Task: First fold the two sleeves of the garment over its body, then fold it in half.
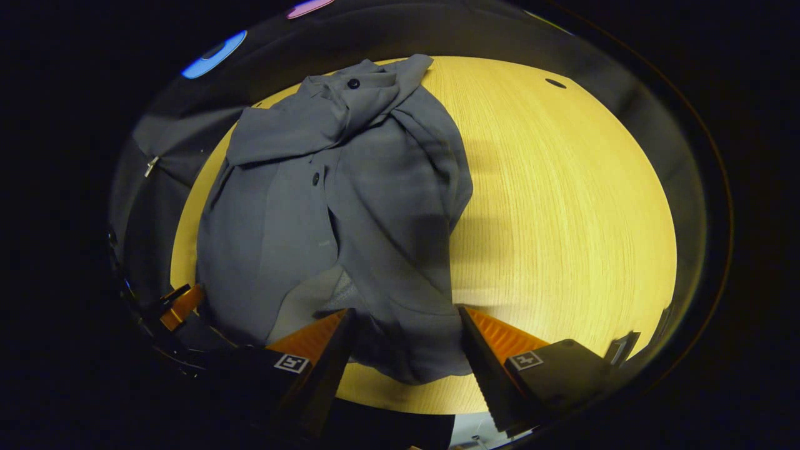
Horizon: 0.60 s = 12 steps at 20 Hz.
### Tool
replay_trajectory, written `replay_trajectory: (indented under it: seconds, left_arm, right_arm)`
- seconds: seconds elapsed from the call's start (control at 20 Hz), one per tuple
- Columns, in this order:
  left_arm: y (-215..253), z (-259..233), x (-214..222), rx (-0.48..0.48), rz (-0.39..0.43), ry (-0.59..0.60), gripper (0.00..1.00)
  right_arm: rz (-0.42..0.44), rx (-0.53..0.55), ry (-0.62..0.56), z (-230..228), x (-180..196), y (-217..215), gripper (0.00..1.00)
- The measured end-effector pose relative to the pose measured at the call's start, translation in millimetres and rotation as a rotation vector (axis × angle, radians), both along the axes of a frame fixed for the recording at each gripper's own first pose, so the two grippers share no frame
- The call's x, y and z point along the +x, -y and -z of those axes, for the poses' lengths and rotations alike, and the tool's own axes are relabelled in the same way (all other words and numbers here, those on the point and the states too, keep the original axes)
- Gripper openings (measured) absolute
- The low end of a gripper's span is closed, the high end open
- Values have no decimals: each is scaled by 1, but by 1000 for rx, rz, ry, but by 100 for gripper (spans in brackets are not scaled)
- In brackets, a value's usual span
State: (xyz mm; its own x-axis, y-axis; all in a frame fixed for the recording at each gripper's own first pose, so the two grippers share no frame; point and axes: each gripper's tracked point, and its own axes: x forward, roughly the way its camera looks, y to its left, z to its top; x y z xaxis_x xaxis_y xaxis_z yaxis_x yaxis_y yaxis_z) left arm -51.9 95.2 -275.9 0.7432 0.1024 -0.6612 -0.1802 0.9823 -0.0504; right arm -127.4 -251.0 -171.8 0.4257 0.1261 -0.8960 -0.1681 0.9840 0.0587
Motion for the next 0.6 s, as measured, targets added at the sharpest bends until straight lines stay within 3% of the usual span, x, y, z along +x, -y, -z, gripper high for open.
replay_trajectory:
  seconds: [0.2,0.4,0.5,0.55,0.6]
  left_arm:
    - [-3,7,-1,80,40,-15,96]
    - [3,9,3,84,100,-16,94]
    - [8,8,6,88,123,-19,85]
    - [9,9,6,87,127,-20,75]
    - [13,10,7,89,140,-17,72]
  right_arm:
    - [-20,-87,26,3,0,5,98]
    - [-50,-144,64,6,-1,-1,91]
    - [-57,-130,82,7,-1,-10,74]
    - [-62,-123,89,6,-1,-13,69]
    - [-64,-123,91,7,-1,-14,41]
